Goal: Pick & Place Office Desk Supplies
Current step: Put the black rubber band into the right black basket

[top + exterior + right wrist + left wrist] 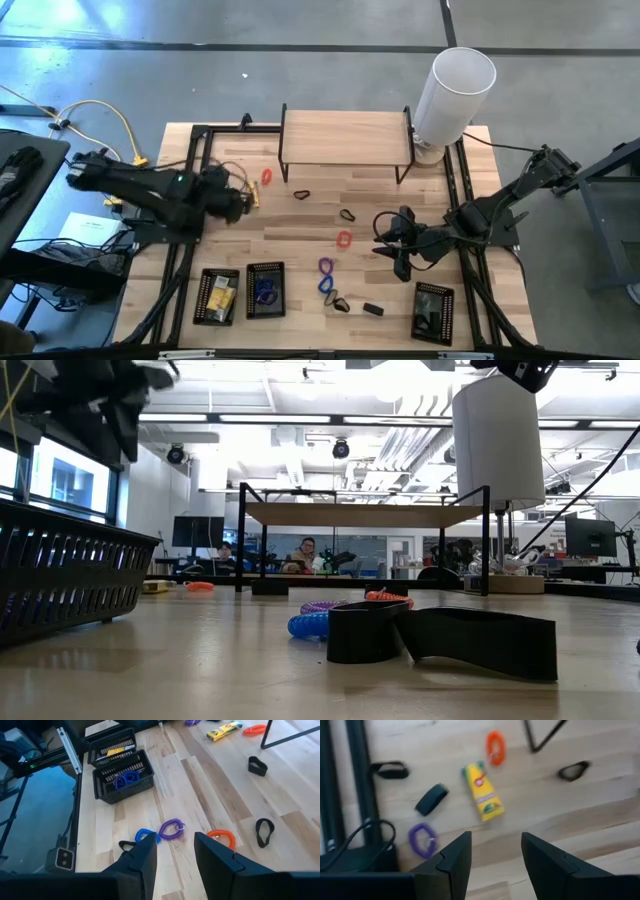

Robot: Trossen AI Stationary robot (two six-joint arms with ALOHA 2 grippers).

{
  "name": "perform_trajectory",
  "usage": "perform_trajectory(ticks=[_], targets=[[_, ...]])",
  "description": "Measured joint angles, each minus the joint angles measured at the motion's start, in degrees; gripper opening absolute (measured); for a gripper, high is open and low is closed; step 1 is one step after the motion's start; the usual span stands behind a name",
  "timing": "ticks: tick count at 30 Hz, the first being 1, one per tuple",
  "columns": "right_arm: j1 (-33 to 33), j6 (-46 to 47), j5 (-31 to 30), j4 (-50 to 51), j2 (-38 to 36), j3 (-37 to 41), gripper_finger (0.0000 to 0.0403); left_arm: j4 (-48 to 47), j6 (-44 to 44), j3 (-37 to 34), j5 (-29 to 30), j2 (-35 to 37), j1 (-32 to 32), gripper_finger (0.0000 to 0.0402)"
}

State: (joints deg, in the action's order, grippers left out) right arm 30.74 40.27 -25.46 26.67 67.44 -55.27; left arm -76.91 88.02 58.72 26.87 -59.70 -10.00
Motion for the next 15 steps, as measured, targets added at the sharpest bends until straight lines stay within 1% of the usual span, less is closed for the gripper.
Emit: perform_trajectory(ticks=[2,10,15], targets=[[-0.04,-0.41,-0.25,0.01,0.00,0.00,0.0119,0.08,-4.03,0.00,-2.80,0.00,4.43,0.0166],[-0.15,-1.48,-0.36,-0.06,0.19,0.00,0.0119,0.23,-16.77,-0.44,-10.22,-0.09,18.98,0.0165],[-0.15,-1.13,-0.06,0.08,0.59,0.00,0.0119,0.25,-19.05,-2.22,-17.66,-0.16,27.25,0.0165]])
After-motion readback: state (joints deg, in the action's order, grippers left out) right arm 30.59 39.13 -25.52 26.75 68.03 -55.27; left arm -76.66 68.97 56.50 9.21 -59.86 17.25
